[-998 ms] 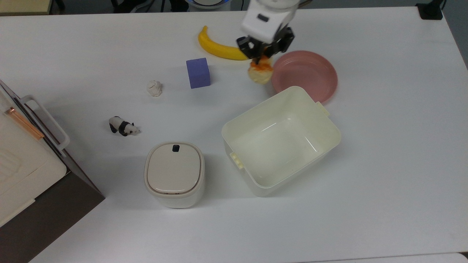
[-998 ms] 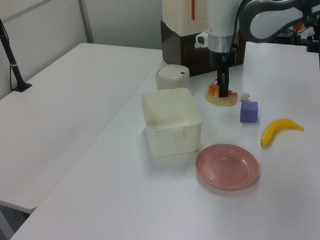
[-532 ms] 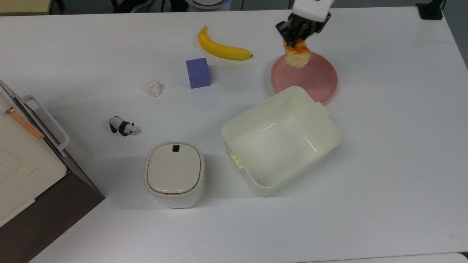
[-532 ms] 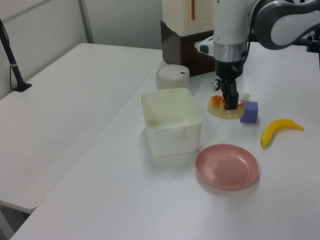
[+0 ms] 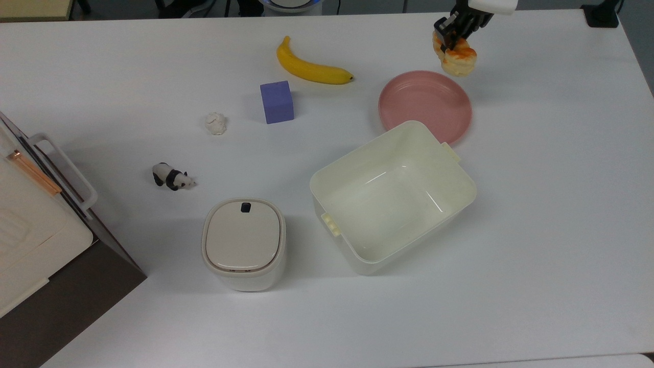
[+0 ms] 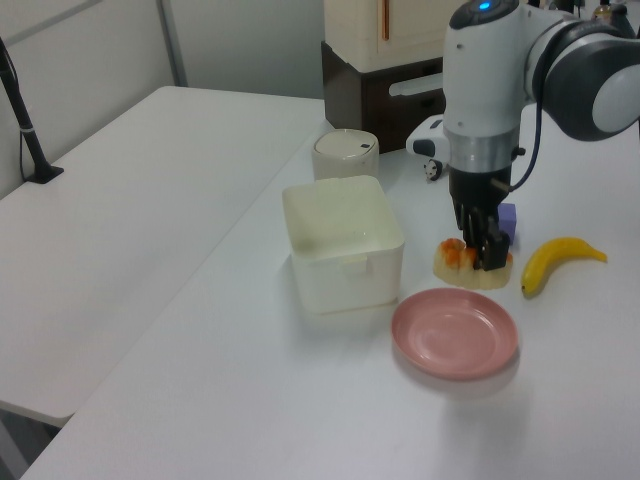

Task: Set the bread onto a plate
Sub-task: 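Lower the bread roll onto the pink plate and open the gripper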

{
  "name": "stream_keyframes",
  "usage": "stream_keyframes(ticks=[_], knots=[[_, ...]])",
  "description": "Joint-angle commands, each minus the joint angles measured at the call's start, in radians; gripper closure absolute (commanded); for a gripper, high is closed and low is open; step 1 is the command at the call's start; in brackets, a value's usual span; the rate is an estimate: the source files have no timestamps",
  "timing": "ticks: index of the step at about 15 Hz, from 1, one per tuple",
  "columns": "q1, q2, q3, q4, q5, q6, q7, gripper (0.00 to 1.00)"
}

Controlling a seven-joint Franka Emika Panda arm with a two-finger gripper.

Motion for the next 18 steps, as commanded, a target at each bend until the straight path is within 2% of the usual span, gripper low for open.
stream_keyframes(ticks=[1,4,11,13,14,15,16,18], knots=[[0.0,0.058,-0.011,0.076,0.014,-0.008,0.003,0.77],[-0.012,0.109,-0.013,0.135,0.012,-0.008,-0.001,0.77],[-0.03,0.187,-0.011,0.121,0.003,-0.005,-0.012,0.76],[-0.03,0.192,-0.011,0.116,0.001,0.007,-0.011,0.72],[-0.027,0.196,-0.011,0.116,0.001,0.009,-0.006,0.57],[-0.027,0.196,-0.011,0.116,0.001,0.009,-0.003,0.5],[-0.027,0.196,-0.011,0.119,0.001,0.009,-0.001,0.34],[-0.026,0.195,-0.011,0.121,0.0,0.007,0.0,0.14]])
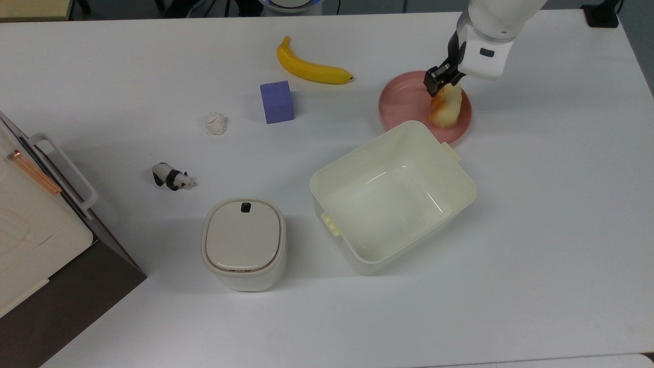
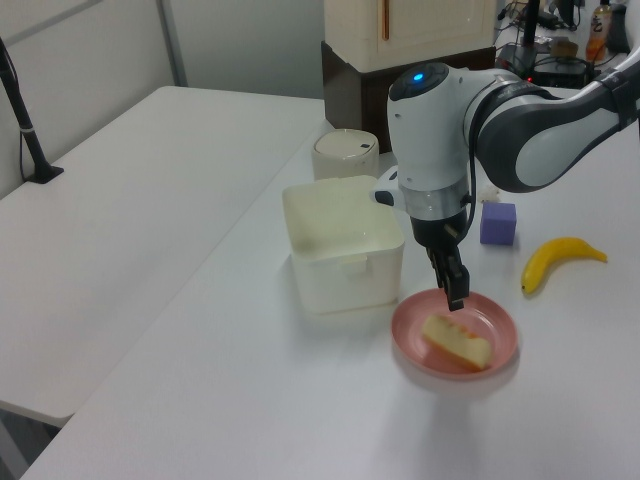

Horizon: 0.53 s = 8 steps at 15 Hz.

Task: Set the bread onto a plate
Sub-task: 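Lower the bread roll onto the pink plate and open the gripper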

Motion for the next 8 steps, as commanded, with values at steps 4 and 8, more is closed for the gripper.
stream_keyframes(ticks=[4,8], knots=[[-0.014,-0.045,-0.004,0.028,0.0,-0.003,-0.003,0.12],[-0.086,-0.125,-0.008,0.051,-0.001,-0.013,0.004,0.12]])
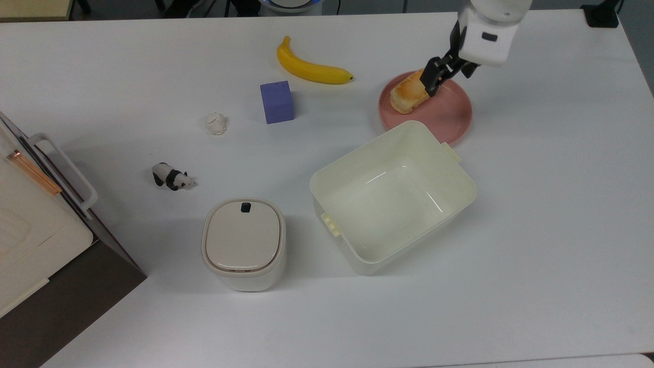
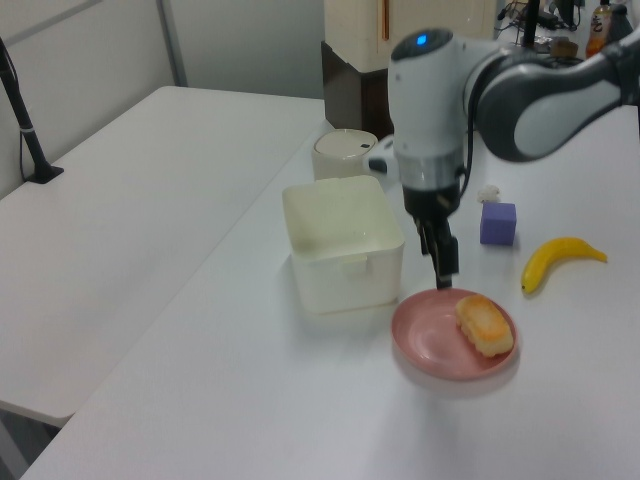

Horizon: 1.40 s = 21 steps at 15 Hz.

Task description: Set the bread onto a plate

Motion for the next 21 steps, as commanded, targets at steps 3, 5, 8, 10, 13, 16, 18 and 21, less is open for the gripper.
stream_keyframes(ticks=[3,5,8,10,13,16,18,21], knots=[[-0.13,-0.121,-0.012,0.065,-0.002,-0.08,-0.004,0.12],[-0.182,-0.126,-0.015,0.102,-0.002,-0.109,0.001,0.12],[-0.248,-0.127,-0.031,0.148,-0.025,-0.154,0.004,0.12],[-0.299,-0.121,-0.048,0.191,-0.039,-0.164,0.001,0.12],[-0.356,-0.114,-0.057,0.234,-0.057,-0.164,0.001,0.12],[-0.391,-0.112,-0.057,0.248,-0.065,-0.168,0.001,0.09],[-0.402,-0.111,-0.057,0.247,-0.065,-0.189,0.002,0.09],[-0.413,-0.109,-0.06,0.247,-0.054,-0.216,0.005,0.0]])
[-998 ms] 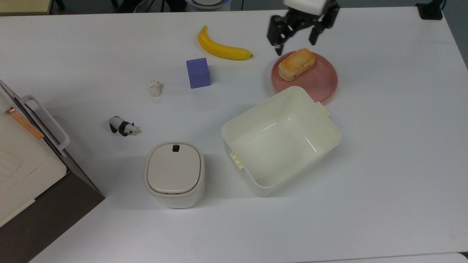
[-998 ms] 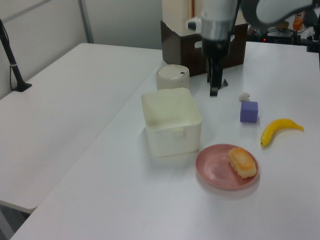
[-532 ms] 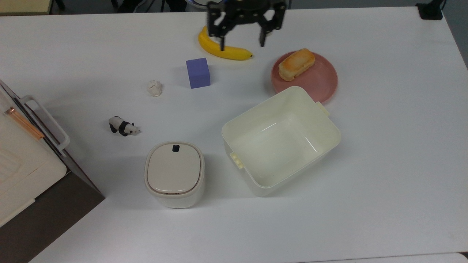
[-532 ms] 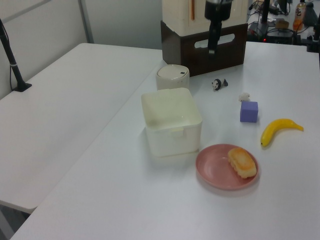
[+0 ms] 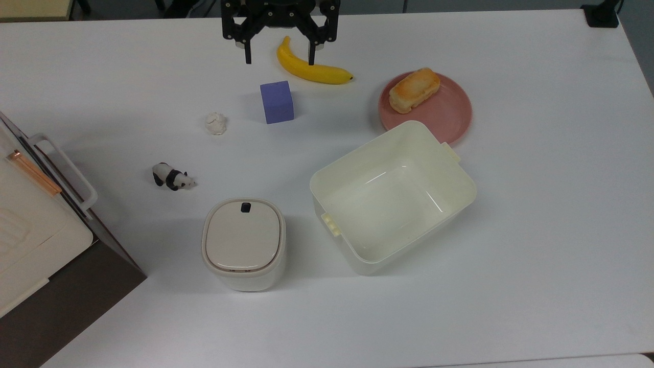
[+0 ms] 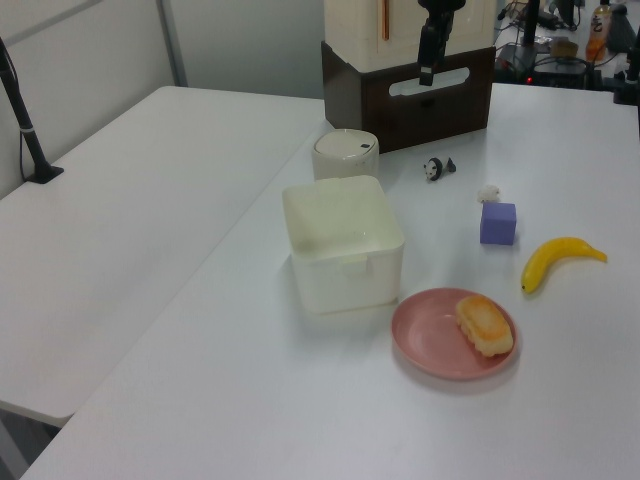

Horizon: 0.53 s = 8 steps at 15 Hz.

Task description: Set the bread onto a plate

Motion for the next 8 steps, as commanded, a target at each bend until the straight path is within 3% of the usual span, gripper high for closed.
stream_keyframes(ticks=[1,8], knots=[[-0.001,0.013,-0.009,0.027,-0.001,-0.068,0.006,0.0],[-0.021,0.016,-0.009,0.027,0.12,-0.067,0.003,0.0]])
